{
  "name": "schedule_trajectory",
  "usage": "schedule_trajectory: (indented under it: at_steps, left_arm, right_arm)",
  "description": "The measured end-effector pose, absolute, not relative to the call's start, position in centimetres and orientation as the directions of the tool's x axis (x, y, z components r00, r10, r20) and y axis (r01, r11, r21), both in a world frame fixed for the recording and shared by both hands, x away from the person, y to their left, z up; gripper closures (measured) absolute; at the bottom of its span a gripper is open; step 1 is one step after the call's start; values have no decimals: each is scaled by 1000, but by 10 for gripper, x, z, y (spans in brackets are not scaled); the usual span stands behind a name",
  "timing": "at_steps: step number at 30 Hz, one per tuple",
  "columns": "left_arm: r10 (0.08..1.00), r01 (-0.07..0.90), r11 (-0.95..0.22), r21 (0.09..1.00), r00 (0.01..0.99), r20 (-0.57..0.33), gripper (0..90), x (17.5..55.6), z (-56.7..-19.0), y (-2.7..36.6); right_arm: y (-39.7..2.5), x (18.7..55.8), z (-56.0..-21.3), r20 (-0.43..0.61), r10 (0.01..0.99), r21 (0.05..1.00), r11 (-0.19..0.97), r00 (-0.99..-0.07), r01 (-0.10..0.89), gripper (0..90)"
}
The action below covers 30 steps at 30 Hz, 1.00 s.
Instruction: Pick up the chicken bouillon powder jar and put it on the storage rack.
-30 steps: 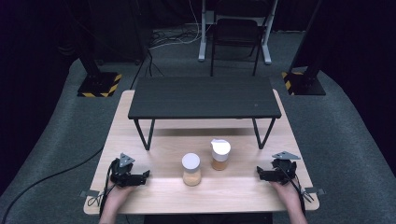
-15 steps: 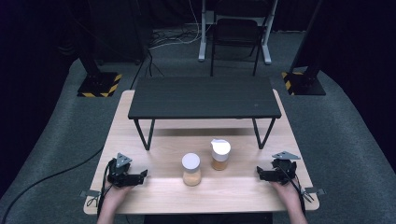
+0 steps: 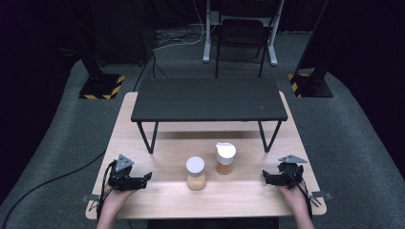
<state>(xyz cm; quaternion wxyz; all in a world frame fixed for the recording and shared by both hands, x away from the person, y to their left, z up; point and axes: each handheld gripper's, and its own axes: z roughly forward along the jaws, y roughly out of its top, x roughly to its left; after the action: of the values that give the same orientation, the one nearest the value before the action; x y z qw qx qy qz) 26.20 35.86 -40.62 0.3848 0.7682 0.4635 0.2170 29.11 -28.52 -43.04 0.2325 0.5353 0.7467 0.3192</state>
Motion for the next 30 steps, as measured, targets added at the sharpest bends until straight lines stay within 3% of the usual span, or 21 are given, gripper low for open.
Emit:
schedule_trajectory:
  at_steps: [30]
  left_arm:
    - [761,421,-308,853,648,-45,64,249,-374,326]
  right_arm:
    - [-285,291,-430,-6,948,726,223,-319,651,0]
